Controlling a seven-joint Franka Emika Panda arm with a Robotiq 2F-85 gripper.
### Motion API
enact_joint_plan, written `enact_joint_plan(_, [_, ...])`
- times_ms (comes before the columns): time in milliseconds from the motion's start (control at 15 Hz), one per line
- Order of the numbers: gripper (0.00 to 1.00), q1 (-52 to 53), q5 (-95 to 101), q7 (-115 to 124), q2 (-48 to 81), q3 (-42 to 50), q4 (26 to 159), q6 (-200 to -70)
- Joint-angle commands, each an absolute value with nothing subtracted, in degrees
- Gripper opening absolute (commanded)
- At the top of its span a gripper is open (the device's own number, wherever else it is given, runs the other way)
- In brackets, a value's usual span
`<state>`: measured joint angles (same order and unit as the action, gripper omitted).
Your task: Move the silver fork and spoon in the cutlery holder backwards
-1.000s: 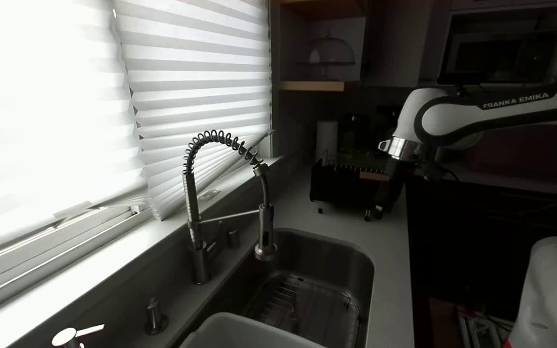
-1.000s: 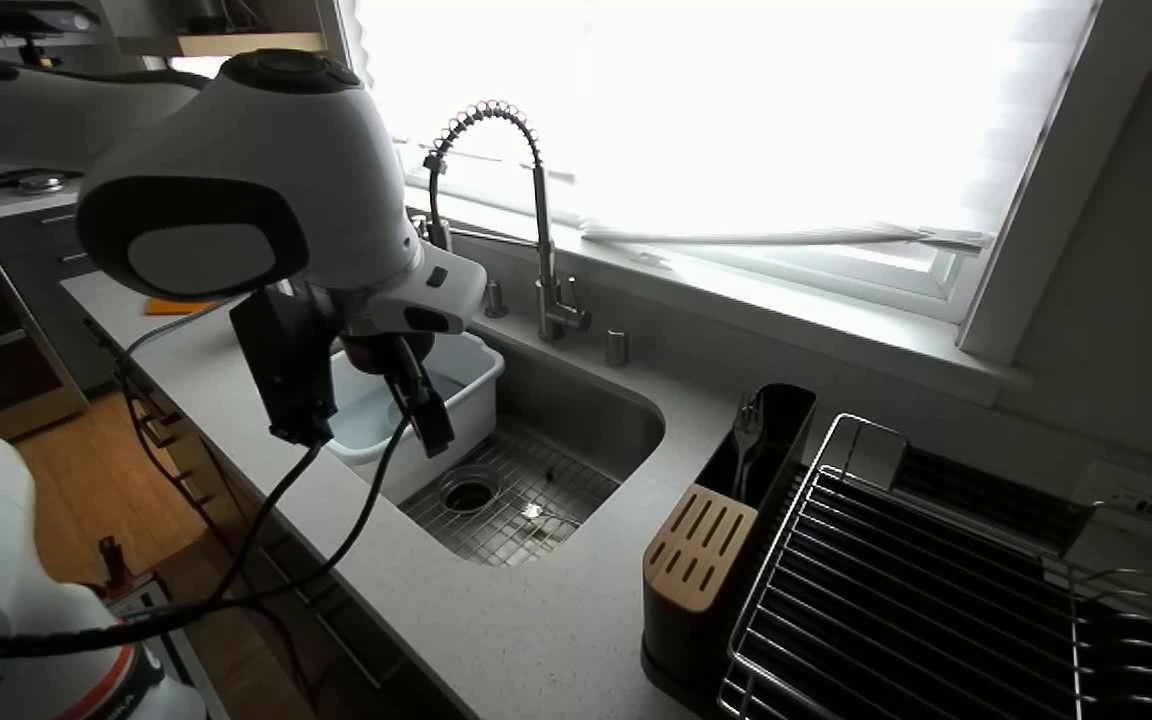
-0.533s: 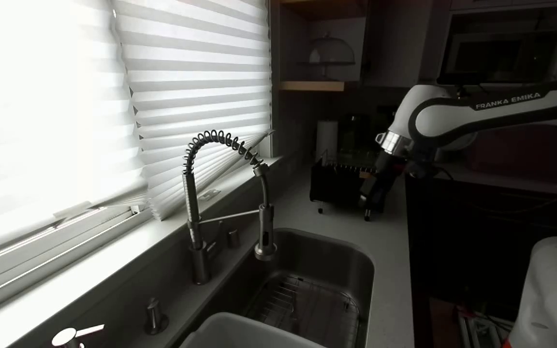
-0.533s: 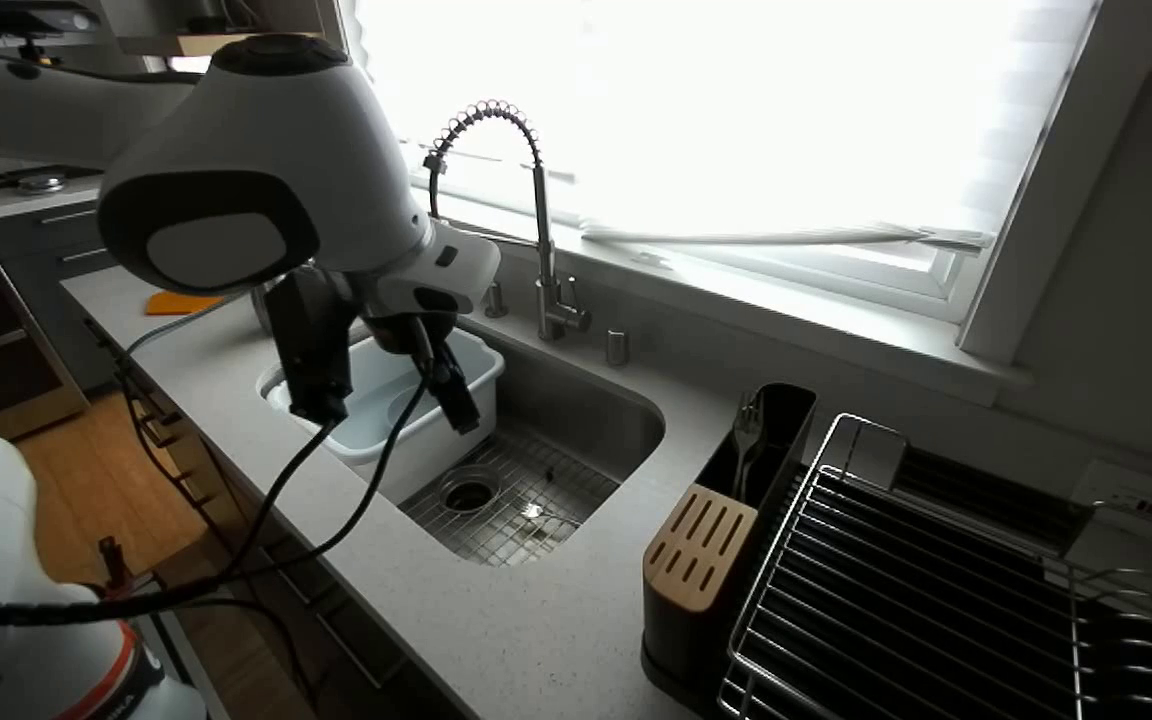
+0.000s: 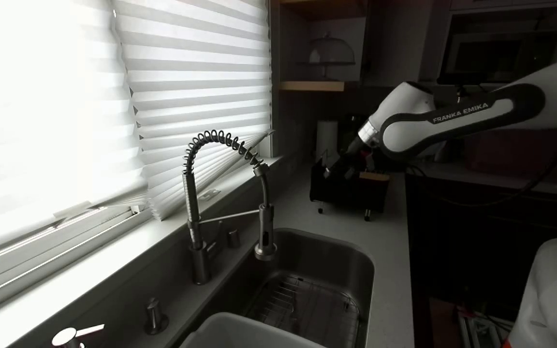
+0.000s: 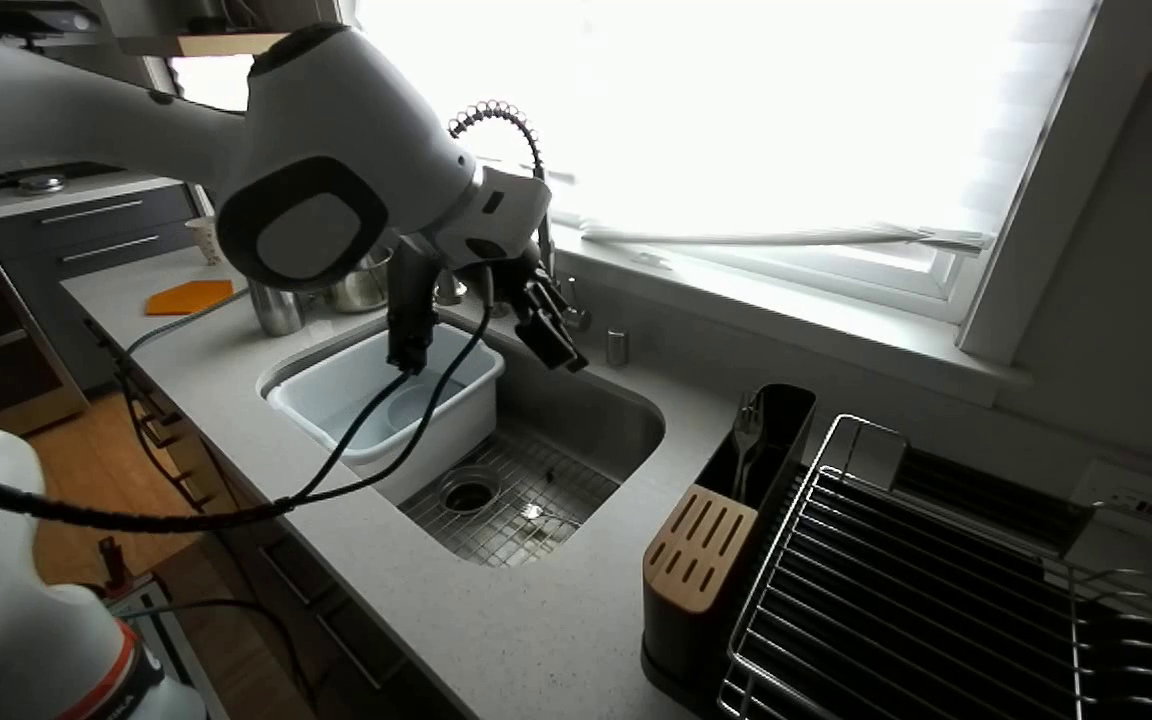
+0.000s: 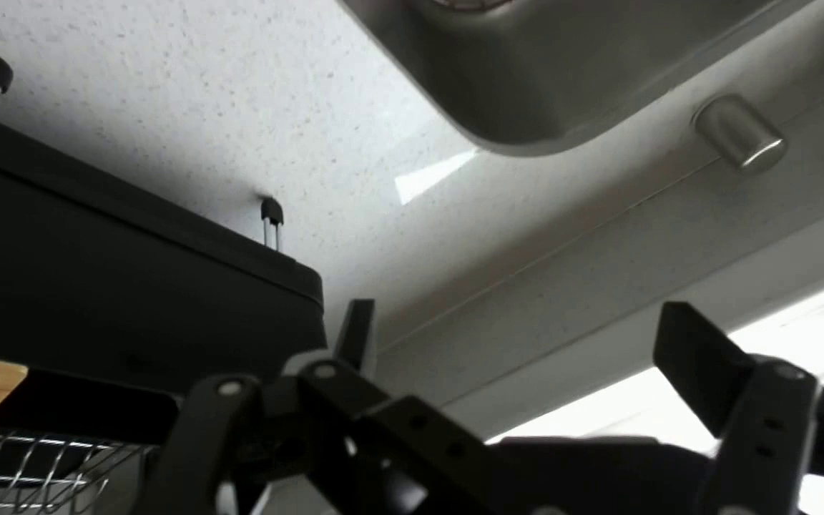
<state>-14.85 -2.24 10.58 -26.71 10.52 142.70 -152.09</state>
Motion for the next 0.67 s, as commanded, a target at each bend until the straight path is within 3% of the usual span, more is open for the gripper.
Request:
enact_joint_plan(0, [1.0,-23.0,3.5,22.2,-19.2,4.9,139.2,-158.8])
enact_joint_plan(600, [1.0,-46.8,32.1,59.1,-12.1,-10.3,130.8,-158.5])
